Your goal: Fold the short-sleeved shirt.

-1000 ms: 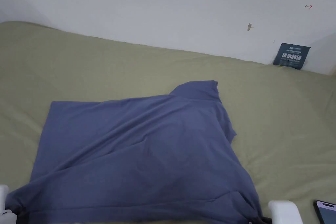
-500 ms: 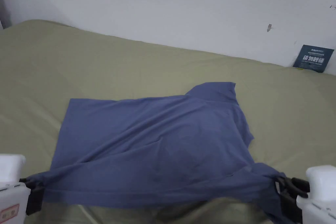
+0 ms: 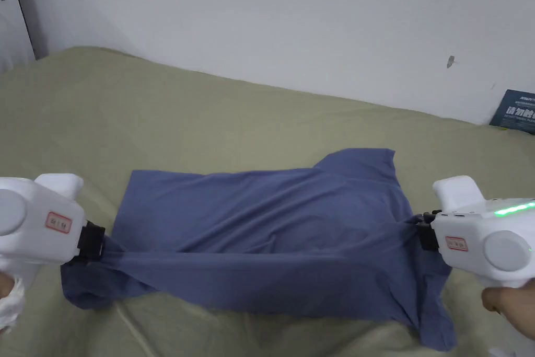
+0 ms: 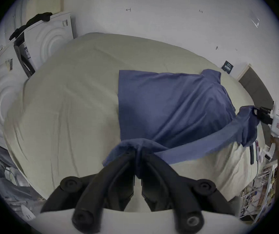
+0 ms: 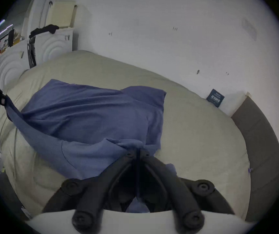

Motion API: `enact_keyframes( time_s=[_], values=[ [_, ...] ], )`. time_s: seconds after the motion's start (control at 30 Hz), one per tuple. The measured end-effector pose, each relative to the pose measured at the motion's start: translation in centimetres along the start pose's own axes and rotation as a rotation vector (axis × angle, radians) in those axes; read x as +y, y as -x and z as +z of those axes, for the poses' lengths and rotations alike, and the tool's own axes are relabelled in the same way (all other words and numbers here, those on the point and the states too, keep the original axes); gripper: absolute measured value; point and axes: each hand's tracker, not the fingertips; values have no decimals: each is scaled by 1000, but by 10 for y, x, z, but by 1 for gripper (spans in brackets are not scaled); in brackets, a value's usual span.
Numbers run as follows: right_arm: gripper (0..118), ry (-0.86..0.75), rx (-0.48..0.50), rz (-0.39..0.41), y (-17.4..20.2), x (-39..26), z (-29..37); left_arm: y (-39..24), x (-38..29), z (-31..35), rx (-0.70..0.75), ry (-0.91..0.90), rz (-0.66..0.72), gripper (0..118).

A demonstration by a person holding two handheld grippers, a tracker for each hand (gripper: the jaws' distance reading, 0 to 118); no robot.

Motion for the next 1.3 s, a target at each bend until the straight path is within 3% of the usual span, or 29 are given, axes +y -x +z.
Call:
enact_keyframes(
  time_s=[0.1,0.13,0.17,0.2,0.23,0.27,0.33,0.5,0.57,0.67,0.7,0.73,0.77,0.8,0.87,1.0,1.07,1.2,1.27,1.3],
  values=[
    [7,15,-15,-7,0,11,-24,2,17,-18,-2,29,-49,6],
    [10,8,-19,2,-2,15,-32,2,23,-27,18,39,-49,13],
    [18,3,-22,12,-2,17,-37,2,27,-31,25,46,-66,27],
    [46,-5,-50,46,-2,20,-44,3,31,-37,14,56,-90,57],
    [66,-12,-103,90,0,23,-50,4,34,-42,21,47,-80,82],
    [73,-16,-144,139,0,23,-55,5,37,-44,37,29,-84,96],
    [71,-11,-226,179,-1,25,-59,10,38,-42,29,-33,-45,97],
    [71,-179,-238,82,-7,23,-27,14,20,-10,5,-261,-3,97],
    [71,-252,-187,4,-2,18,1,8,4,3,75,-362,-42,95],
    [70,-306,-55,-174,14,0,42,-4,-23,15,112,-437,-21,92],
    [62,-302,-12,-238,22,-8,55,-8,-35,19,103,-451,9,71],
    [41,-288,28,-284,33,-20,68,-14,-49,24,93,-477,48,38],
    [4,-278,62,-311,43,-31,78,-20,-60,27,79,-482,72,5],
    [1,-269,92,-320,56,-43,88,-25,-73,29,74,-469,81,0],
    [1,-265,49,-316,76,-64,103,-34,-99,29,149,-454,108,0],
    [1,-162,100,-354,111,-113,124,-34,-144,20,77,-362,124,0],
    [1,-113,141,-401,116,-136,124,-32,-155,7,75,-310,106,0],
    [1,-38,122,-417,109,-156,116,-23,-148,-11,45,-278,171,3],
    [1,-44,97,-445,98,-160,117,-21,-137,-26,58,-310,149,29],
    [1,-52,92,-462,94,-162,117,-26,-131,-31,89,-311,122,62]
  ],
)
